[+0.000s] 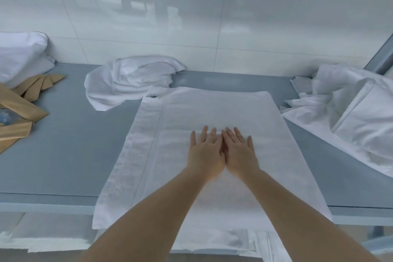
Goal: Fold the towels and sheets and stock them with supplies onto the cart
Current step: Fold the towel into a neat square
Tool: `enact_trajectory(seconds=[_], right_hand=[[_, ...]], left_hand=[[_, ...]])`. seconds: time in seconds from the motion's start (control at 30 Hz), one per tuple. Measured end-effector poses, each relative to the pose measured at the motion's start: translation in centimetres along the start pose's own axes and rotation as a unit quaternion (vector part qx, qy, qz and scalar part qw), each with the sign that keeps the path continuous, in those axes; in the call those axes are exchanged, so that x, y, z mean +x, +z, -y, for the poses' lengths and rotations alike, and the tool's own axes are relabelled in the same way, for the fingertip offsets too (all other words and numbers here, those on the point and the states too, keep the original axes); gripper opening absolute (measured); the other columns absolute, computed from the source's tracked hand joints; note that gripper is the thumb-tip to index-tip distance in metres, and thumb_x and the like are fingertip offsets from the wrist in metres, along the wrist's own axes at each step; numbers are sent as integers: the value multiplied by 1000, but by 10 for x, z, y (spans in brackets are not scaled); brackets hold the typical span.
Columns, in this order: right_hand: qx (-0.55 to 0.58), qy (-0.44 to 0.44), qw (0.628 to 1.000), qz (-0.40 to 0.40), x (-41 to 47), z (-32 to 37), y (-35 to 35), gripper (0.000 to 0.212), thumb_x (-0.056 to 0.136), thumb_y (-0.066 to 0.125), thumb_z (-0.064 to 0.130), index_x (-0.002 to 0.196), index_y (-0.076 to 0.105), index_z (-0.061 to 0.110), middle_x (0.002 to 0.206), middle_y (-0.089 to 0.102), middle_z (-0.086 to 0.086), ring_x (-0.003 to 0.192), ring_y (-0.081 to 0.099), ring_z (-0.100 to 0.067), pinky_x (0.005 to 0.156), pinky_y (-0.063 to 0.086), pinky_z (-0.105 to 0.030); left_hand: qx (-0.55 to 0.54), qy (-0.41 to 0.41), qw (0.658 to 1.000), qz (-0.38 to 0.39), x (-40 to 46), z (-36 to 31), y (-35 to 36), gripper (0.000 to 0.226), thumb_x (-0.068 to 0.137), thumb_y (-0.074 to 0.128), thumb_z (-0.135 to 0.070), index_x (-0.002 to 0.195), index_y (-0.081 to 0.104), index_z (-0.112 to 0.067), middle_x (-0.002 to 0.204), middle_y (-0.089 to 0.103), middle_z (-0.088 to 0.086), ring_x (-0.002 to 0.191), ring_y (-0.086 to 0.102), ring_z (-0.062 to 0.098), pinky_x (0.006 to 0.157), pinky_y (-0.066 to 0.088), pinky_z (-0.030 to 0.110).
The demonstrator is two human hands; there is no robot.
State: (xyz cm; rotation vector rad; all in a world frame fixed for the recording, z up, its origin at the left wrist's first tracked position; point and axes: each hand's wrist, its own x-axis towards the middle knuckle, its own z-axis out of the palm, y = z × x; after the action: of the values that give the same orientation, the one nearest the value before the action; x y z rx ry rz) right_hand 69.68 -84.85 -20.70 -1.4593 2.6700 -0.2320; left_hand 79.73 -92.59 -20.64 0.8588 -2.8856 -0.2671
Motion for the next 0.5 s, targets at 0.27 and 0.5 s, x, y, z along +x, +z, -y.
enact_trajectory(seconds=[0.27, 0.5], right_hand=[[-51, 46, 997, 24, -7, -14, 16, 58, 92, 2, 60, 146, -14, 47, 159, -15, 14, 147, -16, -15, 116, -13, -46], [-61, 53, 996, 43, -22, -9, 8, 58, 93, 1, 60, 145, -18, 46, 159, -17, 14, 147, -16, -14, 119, -9, -46]], left_hand=[[43, -96, 994, 30, -20, 27, 14, 80, 77, -3, -78, 148, -9, -44, 159, -13, -13, 146, -19, 27, 102, -22, 66], [30, -203, 978, 43, -25, 86, -1, 80, 72, -4, -82, 144, -17, -49, 159, -19, -13, 144, -21, 37, 98, -18, 73]])
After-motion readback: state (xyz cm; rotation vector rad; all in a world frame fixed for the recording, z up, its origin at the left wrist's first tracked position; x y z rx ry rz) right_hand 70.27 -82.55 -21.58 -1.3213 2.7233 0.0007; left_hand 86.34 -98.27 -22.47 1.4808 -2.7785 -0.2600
